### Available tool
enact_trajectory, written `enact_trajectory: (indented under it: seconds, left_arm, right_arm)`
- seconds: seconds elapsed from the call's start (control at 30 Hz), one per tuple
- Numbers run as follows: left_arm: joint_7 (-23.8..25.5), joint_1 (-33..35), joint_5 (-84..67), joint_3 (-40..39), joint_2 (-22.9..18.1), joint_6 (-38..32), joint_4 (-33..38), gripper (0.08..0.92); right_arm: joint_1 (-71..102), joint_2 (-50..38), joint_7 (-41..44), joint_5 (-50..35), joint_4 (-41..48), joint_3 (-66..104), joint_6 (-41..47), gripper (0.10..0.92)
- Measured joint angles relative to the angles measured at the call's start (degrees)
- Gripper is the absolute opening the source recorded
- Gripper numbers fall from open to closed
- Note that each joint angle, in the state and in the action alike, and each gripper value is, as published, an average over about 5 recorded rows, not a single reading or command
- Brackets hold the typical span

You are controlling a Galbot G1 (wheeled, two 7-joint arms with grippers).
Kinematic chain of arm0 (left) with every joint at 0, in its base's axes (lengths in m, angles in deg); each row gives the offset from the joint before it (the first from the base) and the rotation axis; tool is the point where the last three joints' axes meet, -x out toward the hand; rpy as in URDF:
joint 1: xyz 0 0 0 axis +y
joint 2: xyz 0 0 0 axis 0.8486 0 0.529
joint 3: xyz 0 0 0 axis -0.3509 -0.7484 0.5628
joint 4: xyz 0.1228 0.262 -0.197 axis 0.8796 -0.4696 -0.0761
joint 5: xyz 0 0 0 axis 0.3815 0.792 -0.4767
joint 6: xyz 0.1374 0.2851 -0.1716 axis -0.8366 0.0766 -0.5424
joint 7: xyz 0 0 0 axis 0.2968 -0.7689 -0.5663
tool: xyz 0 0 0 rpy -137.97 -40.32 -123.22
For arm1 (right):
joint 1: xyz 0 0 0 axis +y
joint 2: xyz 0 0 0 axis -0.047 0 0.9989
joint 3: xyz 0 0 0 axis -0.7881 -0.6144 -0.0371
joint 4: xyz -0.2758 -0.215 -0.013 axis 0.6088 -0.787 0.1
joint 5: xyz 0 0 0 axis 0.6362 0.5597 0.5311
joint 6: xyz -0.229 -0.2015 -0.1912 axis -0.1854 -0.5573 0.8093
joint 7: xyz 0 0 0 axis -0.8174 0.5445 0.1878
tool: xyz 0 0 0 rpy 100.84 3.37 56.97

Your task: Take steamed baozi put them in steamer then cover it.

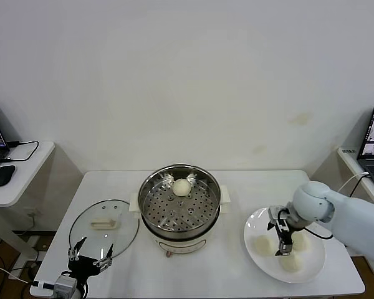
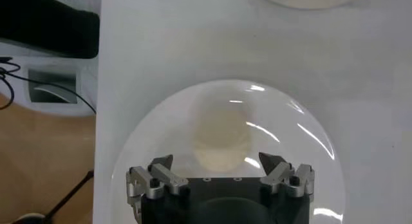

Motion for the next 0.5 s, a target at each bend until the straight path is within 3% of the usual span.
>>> enact_trajectory:
  seconds: [0.5]
  left_arm:
    - [0.3, 0.07, 0.15, 0.4, 0.1, -0.03, -0.85, 0.823]
  right_arm:
    - [2.43, 2.5, -1.6, 1.88, 1.64, 0.56, 0.43, 0.823]
